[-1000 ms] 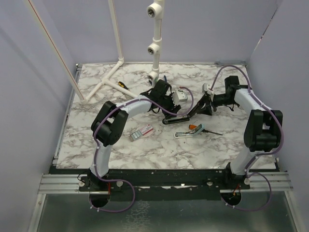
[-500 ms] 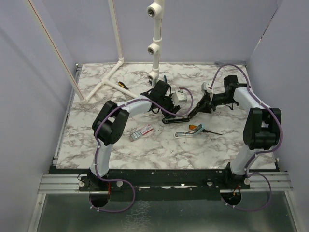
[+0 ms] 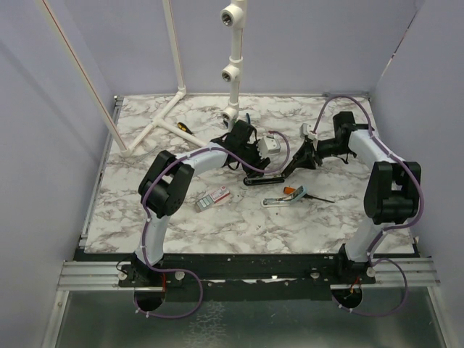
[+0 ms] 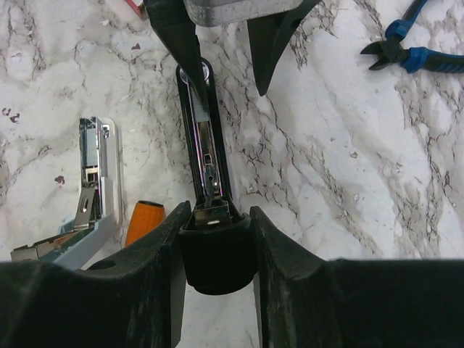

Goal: Load the staples into the stapler
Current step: Install the staple into the stapler, then close the stapler at the center of the board.

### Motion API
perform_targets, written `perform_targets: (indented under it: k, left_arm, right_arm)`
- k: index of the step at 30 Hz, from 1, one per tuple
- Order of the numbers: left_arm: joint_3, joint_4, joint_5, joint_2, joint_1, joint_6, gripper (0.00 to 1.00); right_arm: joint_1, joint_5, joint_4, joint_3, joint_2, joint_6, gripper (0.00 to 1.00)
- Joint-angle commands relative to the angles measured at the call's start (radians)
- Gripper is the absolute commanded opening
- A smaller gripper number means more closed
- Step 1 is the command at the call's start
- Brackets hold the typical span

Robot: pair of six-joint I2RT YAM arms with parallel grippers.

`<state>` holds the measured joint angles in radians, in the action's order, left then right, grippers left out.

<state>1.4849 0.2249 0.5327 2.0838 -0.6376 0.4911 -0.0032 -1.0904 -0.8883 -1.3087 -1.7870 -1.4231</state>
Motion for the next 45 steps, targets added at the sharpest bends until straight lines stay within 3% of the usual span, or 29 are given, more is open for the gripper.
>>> perform_targets:
  k: [1,45]
  left_arm:
    - [0.025,-0.007,0.015,0.027,0.009,0.009,0.53]
    - [0.007,-0.006,0.032,0.016,0.045,-0.028,0.52]
  right_arm:
    - [0.03,-0.004,-0.028,-0.021,-0.02,-0.001,0.19]
    - [0.167,0.068,0.184,0.067,-0.014,0.206,0.18]
